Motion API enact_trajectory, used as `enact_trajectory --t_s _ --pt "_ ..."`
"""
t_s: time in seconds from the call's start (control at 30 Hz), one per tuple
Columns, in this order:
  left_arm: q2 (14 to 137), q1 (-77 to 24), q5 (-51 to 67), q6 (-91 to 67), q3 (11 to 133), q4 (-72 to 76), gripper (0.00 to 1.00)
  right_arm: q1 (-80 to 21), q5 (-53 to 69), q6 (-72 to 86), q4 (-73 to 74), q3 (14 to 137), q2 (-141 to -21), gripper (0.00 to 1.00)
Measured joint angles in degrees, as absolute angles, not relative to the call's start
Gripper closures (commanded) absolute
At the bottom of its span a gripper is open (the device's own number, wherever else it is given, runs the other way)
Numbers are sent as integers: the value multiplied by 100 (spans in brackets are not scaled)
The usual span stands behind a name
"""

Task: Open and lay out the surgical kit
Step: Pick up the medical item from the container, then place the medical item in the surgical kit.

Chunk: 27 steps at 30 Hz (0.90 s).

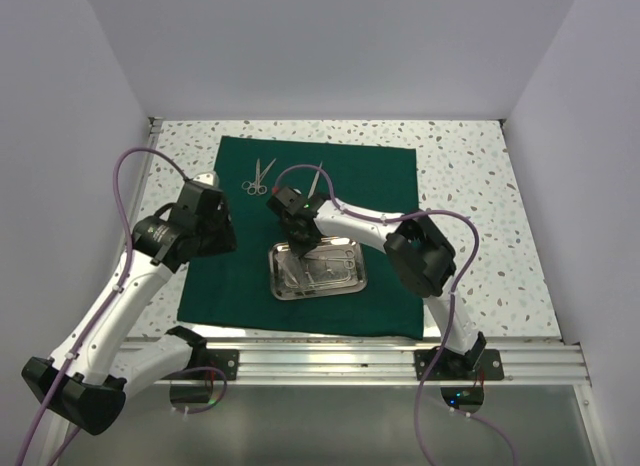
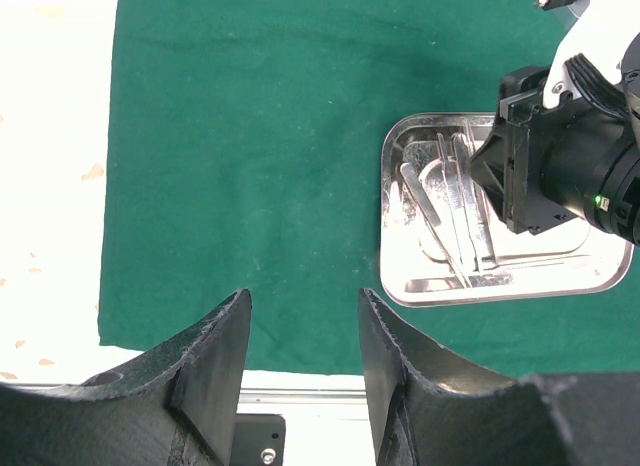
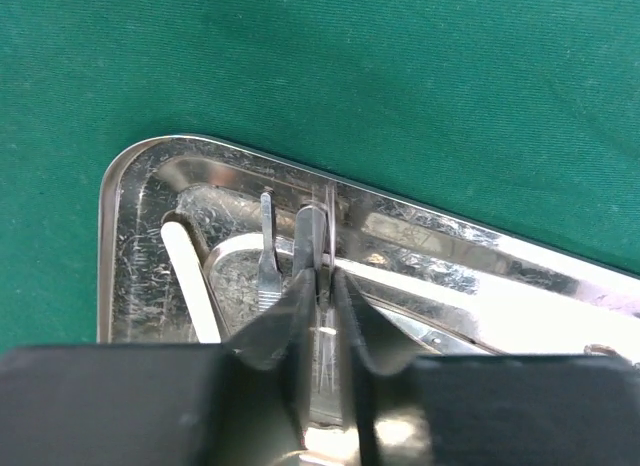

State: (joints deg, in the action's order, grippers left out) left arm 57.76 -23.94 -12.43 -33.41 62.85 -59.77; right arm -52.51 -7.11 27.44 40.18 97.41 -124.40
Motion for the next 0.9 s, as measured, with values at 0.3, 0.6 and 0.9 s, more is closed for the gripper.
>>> enact_trajectory --t_s 0.3,0.6,0.9 --pt "5776 -2388 -1240 -3321 6163 -5988 50 -5262 -827 2829 4132 9749 -12420 100" --pt "5776 -2375 -1232 -3317 6145 -5983 50 -5063 -1341 2823 4869 10350 -11531 100" --pt "5774 -2375 -1194 -3317 6040 -5959 50 -3562 -1557 2646 4860 11207 -11295 100"
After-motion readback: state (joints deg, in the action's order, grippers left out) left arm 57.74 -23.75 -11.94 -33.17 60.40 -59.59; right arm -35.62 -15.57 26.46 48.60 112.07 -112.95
